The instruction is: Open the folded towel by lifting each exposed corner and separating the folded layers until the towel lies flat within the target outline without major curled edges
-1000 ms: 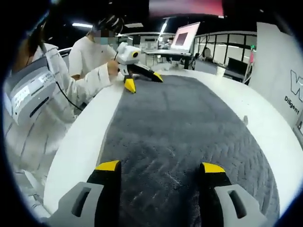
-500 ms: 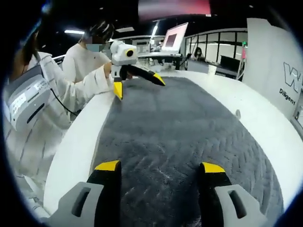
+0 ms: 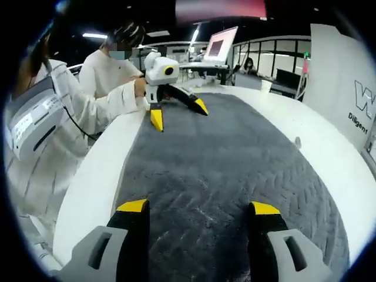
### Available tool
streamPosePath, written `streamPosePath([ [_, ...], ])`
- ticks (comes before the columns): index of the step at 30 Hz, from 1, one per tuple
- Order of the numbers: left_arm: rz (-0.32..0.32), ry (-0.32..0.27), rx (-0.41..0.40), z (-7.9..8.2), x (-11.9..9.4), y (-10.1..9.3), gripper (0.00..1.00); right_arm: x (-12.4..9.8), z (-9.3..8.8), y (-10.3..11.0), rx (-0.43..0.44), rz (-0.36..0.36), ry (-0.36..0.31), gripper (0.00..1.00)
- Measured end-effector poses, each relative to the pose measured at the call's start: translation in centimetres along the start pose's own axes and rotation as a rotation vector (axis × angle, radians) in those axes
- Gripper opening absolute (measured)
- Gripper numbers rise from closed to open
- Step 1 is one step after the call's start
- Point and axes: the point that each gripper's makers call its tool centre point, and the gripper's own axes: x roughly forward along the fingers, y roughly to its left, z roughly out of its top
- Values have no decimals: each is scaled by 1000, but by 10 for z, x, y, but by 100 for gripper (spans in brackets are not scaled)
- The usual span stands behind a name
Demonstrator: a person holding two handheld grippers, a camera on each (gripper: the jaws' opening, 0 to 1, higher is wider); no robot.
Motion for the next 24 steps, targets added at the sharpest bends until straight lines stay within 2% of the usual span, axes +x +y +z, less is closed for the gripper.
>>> streamPosePath([
  [9, 0, -23, -5, -1, -3, 1, 73, 2, -5, 0, 17, 10, 13, 67],
  [24, 0, -24, -2, -2, -5, 2, 72, 3, -5, 1, 16, 10, 15, 67],
])
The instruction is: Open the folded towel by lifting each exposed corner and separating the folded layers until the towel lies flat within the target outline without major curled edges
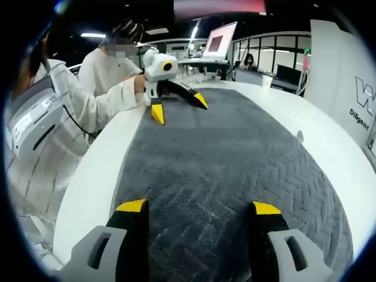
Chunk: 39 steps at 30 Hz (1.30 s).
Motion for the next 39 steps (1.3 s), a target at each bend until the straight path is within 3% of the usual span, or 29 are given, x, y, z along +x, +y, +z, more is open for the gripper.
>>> streamPosePath([
  [19, 14, -1, -2, -1, 1, 1, 71, -2, 4, 2, -39, 1, -6, 65],
  [26, 18, 2, -1, 0, 1, 1, 71, -16, 11, -9, -6, -54, -67, 63],
  [29, 15, 0, 1, 0, 2, 1, 72, -28, 24, -16, 26, -112, -162, 65],
  [30, 11, -3, -5, 0, 2, 0, 72, -33, 26, -23, 90, -148, -185, 67],
  [32, 7, -6, -16, 1, 1, -1, 74, -43, 31, -34, 127, -216, -264, 69],
  [34, -6, -8, -28, 3, 1, -5, 78, -49, 20, -38, 210, -250, -243, 66],
  [39, 0, -2, -29, 7, -8, -10, 82, -82, -5, -48, 302, -438, -266, 65],
])
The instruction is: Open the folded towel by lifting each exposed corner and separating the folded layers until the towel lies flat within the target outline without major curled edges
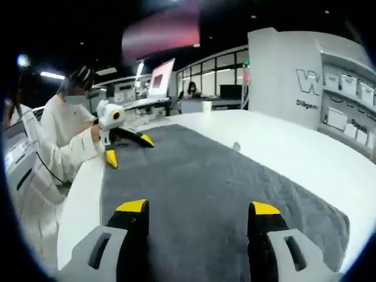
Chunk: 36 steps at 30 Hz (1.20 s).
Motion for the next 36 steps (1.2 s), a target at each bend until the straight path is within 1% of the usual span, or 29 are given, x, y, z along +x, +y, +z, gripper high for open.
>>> streamPosePath([
  [1, 15, -3, -9, 1, -3, 2, 83, -6, -4, -3, -1, -29, 6, 63],
  [2, 48, -14, -17, 2, -9, 6, 82, -16, -12, -6, 3, -66, 16, 62],
  [3, 77, -18, -30, 2, -14, 9, 82, -19, -14, -6, 14, -78, 18, 62],
  [4, 119, -23, -61, 1, -21, 14, 81, -33, -24, -11, 55, -141, 32, 62],
  [5, 149, -24, -78, -1, -26, 17, 79, -36, -27, -13, 60, -157, 37, 63],
  [6, 194, -22, -103, -4, -34, 22, 77, -43, -32, -16, 71, -191, 48, 63],
  [7, 233, -15, -110, -8, -39, 26, 76, -58, -42, -25, 95, -287, 64, 63],
  [8, 275, -9, -100, -11, -44, 31, 76, -62, -44, -27, 97, -309, 68, 63],
  [9, 334, 6, -73, -16, -52, 37, 77, -69, -48, -30, 107, -355, 70, 63],
  [10, 378, 16, -68, -21, -59, 41, 78, -78, -53, -33, 119, -410, 70, 63],
  [11, 392, 18, -76, -23, -61, 42, 79, -83, -55, -35, 128, -443, 66, 63],
  [12, 426, 9, -96, -26, -68, 45, 79, -90, -57, -35, 149, -481, 51, 63],
  [13, 445, -11, -104, -25, -72, 47, 79, -93, -58, -34, 167, -499, 38, 63],
  [15, 483, -54, -137, -25, -82, 50, 78, -99, -56, -30, 213, -538, -14, 63],
  [16, 516, -71, -152, -25, -89, 53, 77, -103, -57, -27, 238, -559, -30, 62],
  [17, 536, -72, -144, -26, -93, 55, 77, -105, -59, -25, 247, -575, -34, 62],
  [19, 554, -63, -147, -31, -98, 54, 77, -109, -64, -23, 252, -612, -25, 62],
  [20, 557, -59, -150, -33, -100, 53, 78, -112, -68, -24, 259, -645, -9, 62],
  [22, 583, -69, -168, -36, -106, 54, 80, -113, -69, -19, 253, -663, 0, 63],
  [24, 628, -88, -178, -37, -114, 57, 80, -114, -72, -16, 263, -679, 7, 63],
  [26, 665, -95, -199, -40, -120, 60, 80, -119, -77, -15, 273, -719, 13, 64],
  [28, 672, -97, -208, -43, -120, 61, 79, -121, -82, -15, 282, -732, 26, 64],
  [30, 661, -103, -227, -46, -118, 61, 78, -119, -87, -14, 288, -725, 35, 64],
  [31, 659, -97, -233, -49, -115, 60, 78, -118, -91, -12, 304, -720, 40, 64],
  [32, 658, -86, -232, -52, -113, 60, 79, -118, -94, -12, 312, -725, 44, 65],
  [33, 669, -45, -230, -60, -113, 62, 79, -119, -99, -11, 310, -736, 64, 65],
  [34, 674, -17, -231, -66, -112, 62, 80, -120, -103, -11, 304, -746, 84, 66],
  [35, 674, -22, -237, -67, -111, 63, 81, -122, -108, -11, 307, -760, 103, 69],
  [36, 663, -76, -273, -63, -111, 62, 81, -122, -106, -14, 339, -778, 58, 71],
])
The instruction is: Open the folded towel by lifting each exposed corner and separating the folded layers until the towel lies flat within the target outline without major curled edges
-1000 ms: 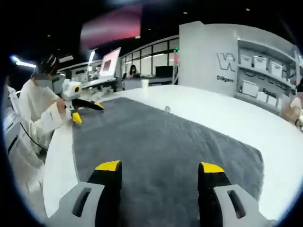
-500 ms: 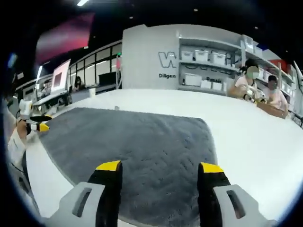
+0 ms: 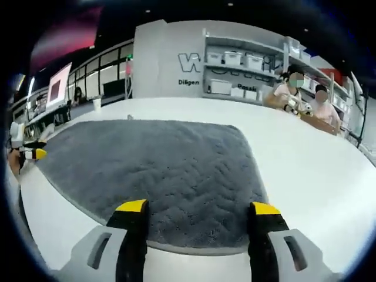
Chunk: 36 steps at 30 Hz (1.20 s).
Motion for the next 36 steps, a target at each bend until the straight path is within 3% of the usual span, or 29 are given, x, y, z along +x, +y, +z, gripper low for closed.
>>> streamPosePath([
  [14, -1, -37, 11, -1, 0, 2, 82, -2, -2, -3, 35, -25, -35, 75],
  [36, -43, -33, 27, -1, -3, 4, 80, -11, -6, 0, 19, 5, -69, 78],
])
